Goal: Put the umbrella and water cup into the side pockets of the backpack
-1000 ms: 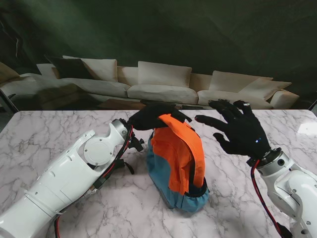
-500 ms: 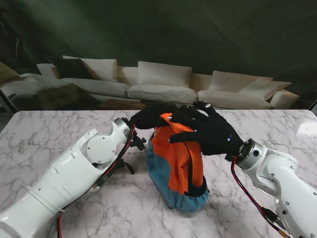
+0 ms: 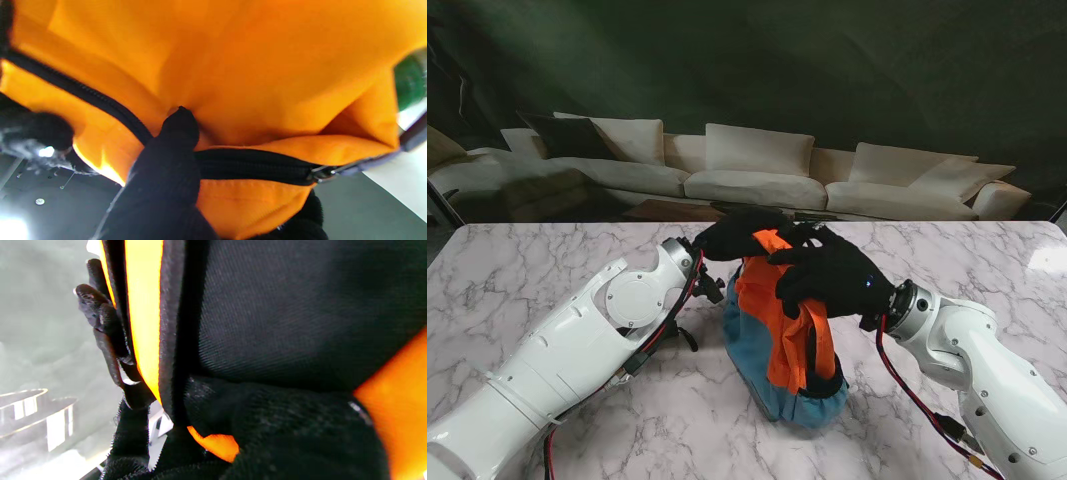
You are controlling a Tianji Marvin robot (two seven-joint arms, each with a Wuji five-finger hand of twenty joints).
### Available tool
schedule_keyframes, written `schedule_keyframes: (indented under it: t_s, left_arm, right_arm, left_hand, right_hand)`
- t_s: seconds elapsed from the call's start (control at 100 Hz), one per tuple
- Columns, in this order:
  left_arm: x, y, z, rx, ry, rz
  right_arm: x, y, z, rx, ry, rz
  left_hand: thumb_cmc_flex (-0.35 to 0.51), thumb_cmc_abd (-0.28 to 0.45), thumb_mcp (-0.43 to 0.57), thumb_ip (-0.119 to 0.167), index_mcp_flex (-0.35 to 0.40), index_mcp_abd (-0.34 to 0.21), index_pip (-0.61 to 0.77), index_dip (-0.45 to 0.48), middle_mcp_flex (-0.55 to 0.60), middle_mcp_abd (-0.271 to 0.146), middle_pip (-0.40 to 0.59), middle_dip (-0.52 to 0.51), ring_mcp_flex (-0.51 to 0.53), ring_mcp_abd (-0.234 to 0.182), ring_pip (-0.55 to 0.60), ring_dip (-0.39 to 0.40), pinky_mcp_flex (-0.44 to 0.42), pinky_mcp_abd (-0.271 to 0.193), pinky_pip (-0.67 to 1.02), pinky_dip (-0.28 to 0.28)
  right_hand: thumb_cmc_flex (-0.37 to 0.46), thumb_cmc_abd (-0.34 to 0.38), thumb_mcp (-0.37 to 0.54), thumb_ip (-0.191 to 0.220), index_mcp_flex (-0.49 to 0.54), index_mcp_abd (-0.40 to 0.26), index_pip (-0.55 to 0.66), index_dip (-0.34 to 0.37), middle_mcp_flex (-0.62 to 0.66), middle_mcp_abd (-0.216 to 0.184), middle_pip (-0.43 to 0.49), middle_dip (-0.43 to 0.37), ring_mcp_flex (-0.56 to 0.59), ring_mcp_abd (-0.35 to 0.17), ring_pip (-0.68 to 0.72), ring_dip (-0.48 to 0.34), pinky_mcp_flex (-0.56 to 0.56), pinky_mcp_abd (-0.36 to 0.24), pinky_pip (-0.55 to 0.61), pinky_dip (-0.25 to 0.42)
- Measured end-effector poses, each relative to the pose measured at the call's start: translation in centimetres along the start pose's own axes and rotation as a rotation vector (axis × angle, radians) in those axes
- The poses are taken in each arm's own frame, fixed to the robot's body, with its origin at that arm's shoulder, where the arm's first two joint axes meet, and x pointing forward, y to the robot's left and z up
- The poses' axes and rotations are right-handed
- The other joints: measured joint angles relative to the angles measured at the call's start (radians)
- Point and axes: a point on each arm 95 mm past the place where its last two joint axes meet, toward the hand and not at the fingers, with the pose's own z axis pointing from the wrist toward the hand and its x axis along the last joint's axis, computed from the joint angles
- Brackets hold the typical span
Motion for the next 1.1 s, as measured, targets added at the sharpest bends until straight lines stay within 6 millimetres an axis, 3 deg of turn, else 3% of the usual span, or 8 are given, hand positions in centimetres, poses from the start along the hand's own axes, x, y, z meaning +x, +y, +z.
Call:
schedule_keyframes:
  t_s: [0.09, 0.18, 0.28, 0.37, 0.45, 0.66, 0.86, 1.1]
  left_arm:
    - [0.0, 0.1, 0.1, -0.006, 0.0, -0.004]
    - [-0.1, 0.1, 0.2, -0.013, -0.005, -0.002]
    - [-0.1, 0.1, 0.3, -0.022, -0.017, -0.001]
    - [-0.2, 0.1, 0.3, -0.029, -0.026, 0.023]
    - [-0.2, -0.2, 0.1, -0.03, -0.031, 0.082]
    - [1.7, -2.9, -1.9, 0.016, -0.02, 0.372]
    - [1.7, -4.7, -3.7, 0.131, -0.038, 0.228]
    - [1.7, -3.7, -4.6, 0.075, -0.058, 0.245]
  right_arm:
    - [0.1, -0.4, 0.3, -0.019, 0.01, 0.029]
    - [0.1, -0.5, 0.5, -0.034, 0.014, 0.036]
    - [0.0, -0.5, 0.4, -0.039, 0.003, 0.028]
    - [-0.1, -0.4, 0.1, -0.054, -0.039, 0.028]
    - [-0.2, -0.3, -0.4, -0.075, -0.087, 0.028]
    - [-0.5, 0.6, -1.9, -0.12, -0.229, -0.008]
    - [-1.1, 1.9, -1.8, -0.134, -0.406, -0.091]
    - [-2.0, 2.6, -1.4, -0.081, -0.541, -0.189]
  left_hand:
    - [0.0, 0.0, 0.0, 0.0, -0.001, 0.0, 0.0, -0.006, 0.0, 0.0, 0.0, -0.001, 0.0, 0.0, -0.006, -0.001, -0.002, 0.0, -0.005, 0.0]
    - [0.002, 0.007, -0.022, 0.0, -0.015, -0.011, -0.01, -0.107, -0.029, 0.005, -0.027, 0.017, -0.024, -0.001, -0.027, -0.014, -0.012, 0.0, -0.027, 0.0]
    - [-0.017, 0.042, -0.116, 0.082, -0.113, -0.046, -0.119, -0.16, -0.147, 0.048, -0.081, -0.044, -0.101, 0.001, -0.055, -0.031, -0.036, -0.007, -0.07, 0.0]
    - [-0.132, 0.077, -0.121, 0.094, -0.19, -0.036, -0.281, -0.243, -0.254, 0.074, -0.124, -0.079, -0.154, 0.004, -0.066, -0.038, -0.053, -0.017, -0.103, -0.001]
    - [-0.203, 0.081, -0.134, 0.094, -0.232, -0.019, -0.335, -0.284, -0.297, 0.086, -0.142, -0.102, -0.168, 0.029, -0.067, -0.042, -0.06, -0.018, -0.115, -0.001]
    - [-0.243, 0.092, -0.157, 0.094, -0.234, -0.011, -0.379, -0.31, -0.301, 0.095, -0.148, -0.103, -0.167, 0.039, -0.075, -0.057, -0.056, -0.017, -0.115, -0.002]
    - [-0.243, 0.167, -0.16, 0.094, -0.234, 0.027, -0.379, -0.31, -0.259, 0.113, -0.139, -0.103, -0.167, 0.055, -0.075, -0.055, -0.056, -0.014, -0.115, -0.002]
    - [-0.255, 0.192, -0.164, 0.094, -0.207, 0.065, -0.377, -0.31, -0.187, 0.123, -0.139, -0.096, -0.165, 0.073, -0.076, -0.05, -0.056, -0.004, -0.115, -0.002]
  right_hand:
    - [0.044, -0.039, 0.007, 0.001, 0.093, 0.028, 0.034, 0.0, 0.088, 0.043, 0.052, 0.079, 0.083, 0.004, 0.053, 0.07, 0.077, -0.001, 0.049, 0.031]
    - [0.047, -0.063, 0.017, 0.003, 0.114, 0.041, 0.036, 0.022, 0.124, 0.072, 0.07, 0.144, 0.16, 0.018, 0.075, 0.154, 0.148, -0.001, 0.103, 0.025]
    - [0.048, -0.082, 0.027, -0.002, 0.108, 0.043, 0.036, 0.048, 0.128, 0.089, 0.104, 0.189, 0.204, 0.025, 0.105, 0.233, 0.187, 0.011, 0.171, -0.057]
    - [0.054, -0.133, 0.039, -0.002, 0.109, 0.059, 0.051, 0.075, 0.153, 0.106, 0.14, 0.214, 0.233, 0.032, 0.142, 0.281, 0.214, 0.014, 0.175, -0.065]
    - [0.064, -0.184, 0.044, -0.002, 0.124, 0.073, 0.078, 0.102, 0.166, 0.122, 0.177, 0.233, 0.258, 0.042, 0.178, 0.286, 0.243, 0.035, 0.178, -0.065]
    - [0.074, -0.286, 0.045, -0.004, 0.138, 0.101, 0.127, 0.152, 0.179, 0.153, 0.229, 0.248, 0.291, 0.087, 0.263, 0.292, 0.281, 0.143, 0.429, -0.081]
    - [0.082, -0.326, 0.045, -0.038, 0.138, 0.118, 0.152, 0.176, 0.189, 0.174, 0.246, 0.251, 0.308, 0.109, 0.279, 0.282, 0.306, 0.177, 0.523, -0.084]
    - [0.084, -0.327, 0.045, -0.039, 0.138, 0.14, 0.152, 0.178, 0.189, 0.187, 0.248, 0.251, 0.308, 0.122, 0.304, 0.268, 0.308, 0.199, 0.561, -0.084]
